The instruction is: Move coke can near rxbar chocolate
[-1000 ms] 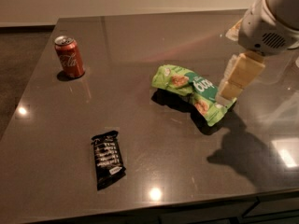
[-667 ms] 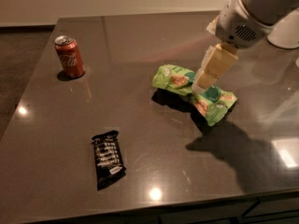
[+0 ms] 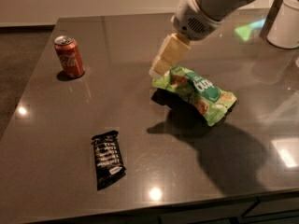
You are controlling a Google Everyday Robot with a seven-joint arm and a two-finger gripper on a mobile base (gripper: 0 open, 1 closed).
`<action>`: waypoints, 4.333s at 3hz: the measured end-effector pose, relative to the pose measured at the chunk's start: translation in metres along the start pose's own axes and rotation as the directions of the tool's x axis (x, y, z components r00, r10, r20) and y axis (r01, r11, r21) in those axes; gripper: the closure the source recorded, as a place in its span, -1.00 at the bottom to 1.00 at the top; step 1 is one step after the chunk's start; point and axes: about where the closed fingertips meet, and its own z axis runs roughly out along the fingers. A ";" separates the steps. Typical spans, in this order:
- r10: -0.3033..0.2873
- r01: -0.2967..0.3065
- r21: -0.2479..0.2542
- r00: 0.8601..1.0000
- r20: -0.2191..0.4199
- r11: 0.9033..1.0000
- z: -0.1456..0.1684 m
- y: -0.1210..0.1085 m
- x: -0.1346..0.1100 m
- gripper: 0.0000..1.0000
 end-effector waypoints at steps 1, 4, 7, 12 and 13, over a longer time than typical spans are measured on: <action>0.014 -0.014 0.004 0.999 0.033 1.000 0.032 0.002 -0.033 -1.00; 0.175 -0.178 0.013 0.979 0.104 0.984 0.116 0.010 -0.098 -1.00; 0.239 -0.244 0.020 0.961 0.142 0.970 0.144 0.010 -0.121 -1.00; 0.243 -0.235 -0.065 0.936 0.254 0.970 0.236 0.004 -0.196 -1.00; 0.235 -0.223 -0.073 0.932 0.277 0.972 0.241 0.006 -0.209 -1.00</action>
Offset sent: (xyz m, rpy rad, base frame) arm 0.0395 0.1253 -0.0338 0.1235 0.0290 -0.0757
